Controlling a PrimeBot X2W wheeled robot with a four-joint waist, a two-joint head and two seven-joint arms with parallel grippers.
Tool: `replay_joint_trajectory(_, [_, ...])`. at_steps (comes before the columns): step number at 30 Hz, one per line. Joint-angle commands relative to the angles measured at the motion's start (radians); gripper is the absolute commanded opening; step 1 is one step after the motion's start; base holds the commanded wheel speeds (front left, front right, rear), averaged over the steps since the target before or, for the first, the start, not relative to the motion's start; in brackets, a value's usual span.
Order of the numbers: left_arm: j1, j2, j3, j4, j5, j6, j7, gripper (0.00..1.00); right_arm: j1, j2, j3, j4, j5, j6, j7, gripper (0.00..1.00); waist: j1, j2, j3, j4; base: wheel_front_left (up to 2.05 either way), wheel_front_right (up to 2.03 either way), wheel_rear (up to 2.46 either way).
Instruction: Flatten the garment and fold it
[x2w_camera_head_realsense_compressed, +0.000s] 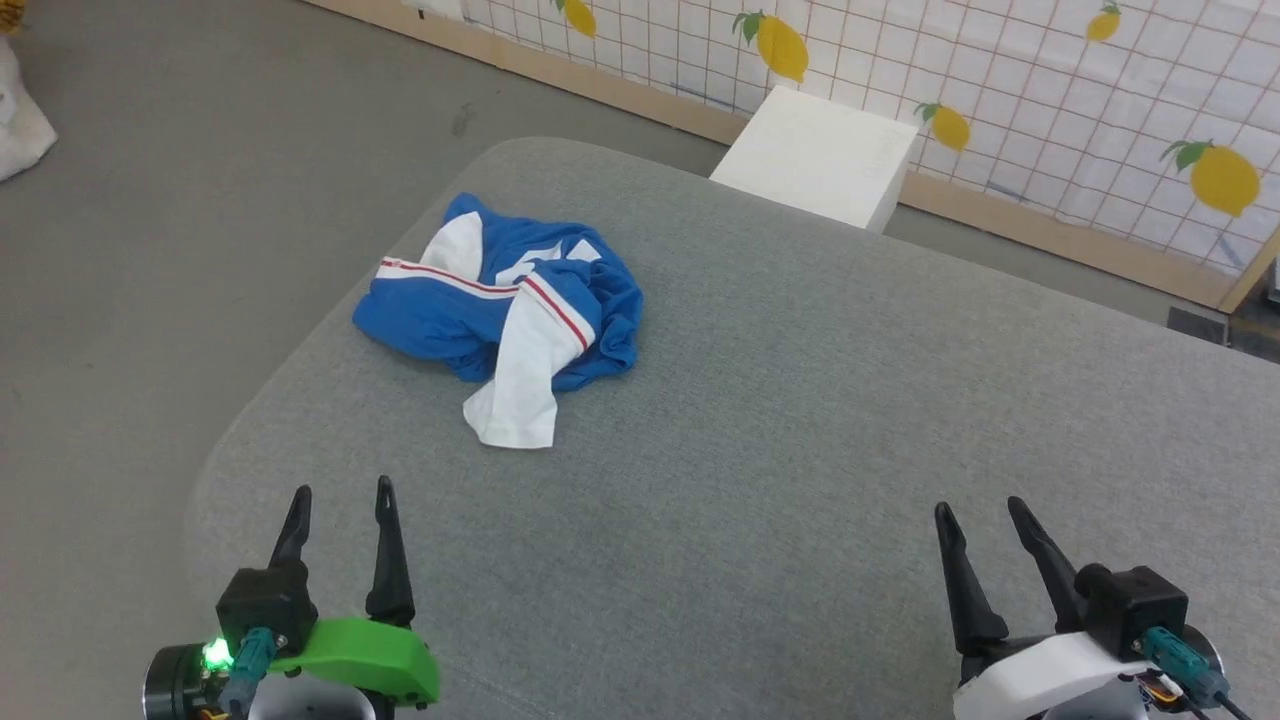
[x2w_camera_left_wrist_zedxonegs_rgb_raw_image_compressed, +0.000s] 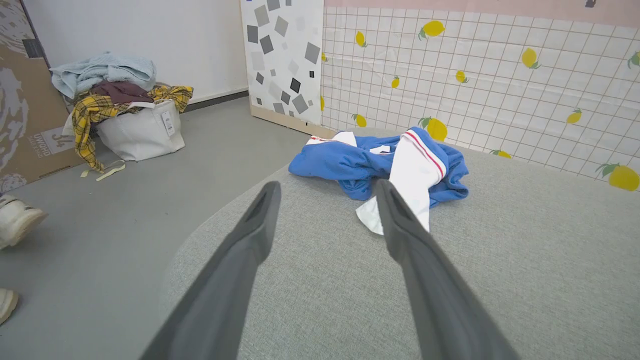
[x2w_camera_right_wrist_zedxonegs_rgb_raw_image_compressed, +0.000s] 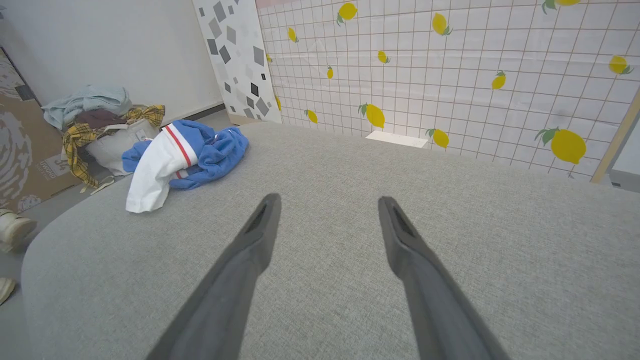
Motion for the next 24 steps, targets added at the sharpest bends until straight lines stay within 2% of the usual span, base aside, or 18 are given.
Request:
replay_joint_trajectory(1, [0.016, -0.004, -0.001, 0.005, 0.000, 0.004, -0.011, 1.00, 0.016, 0.000, -0.001, 0.005, -0.004, -0.001, -0.013, 1.00, 0.0000, 0.0000, 0.000, 0.008, 0.00, 0.00, 0.00])
replay_joint_trajectory(17, [0.007, -0.005, 0.002, 0.030, -0.013, 0.010, -0.044, 1.00, 0.010, 0.000, -0.002, 0.027, 0.006, -0.001, -0.046, 1.00, 0.0000, 0.0000, 0.018, 0.045, 0.00, 0.00, 0.00])
replay_joint_trajectory(20, [-0.019, -0.005, 0.002, 0.055, -0.034, -0.013, -0.050, 1.00, 0.005, 0.000, -0.005, 0.031, 0.004, -0.001, -0.052, 1.00, 0.0000, 0.0000, 0.028, 0.048, 0.00, 0.00, 0.00])
replay_joint_trajectory(24, [-0.132, 0.025, 0.001, 0.140, -0.065, -0.070, -0.042, 1.00, -0.005, 0.000, -0.014, 0.030, -0.010, -0.002, -0.055, 1.00, 0.0000, 0.0000, 0.051, 0.039, 0.00, 0.00, 0.00])
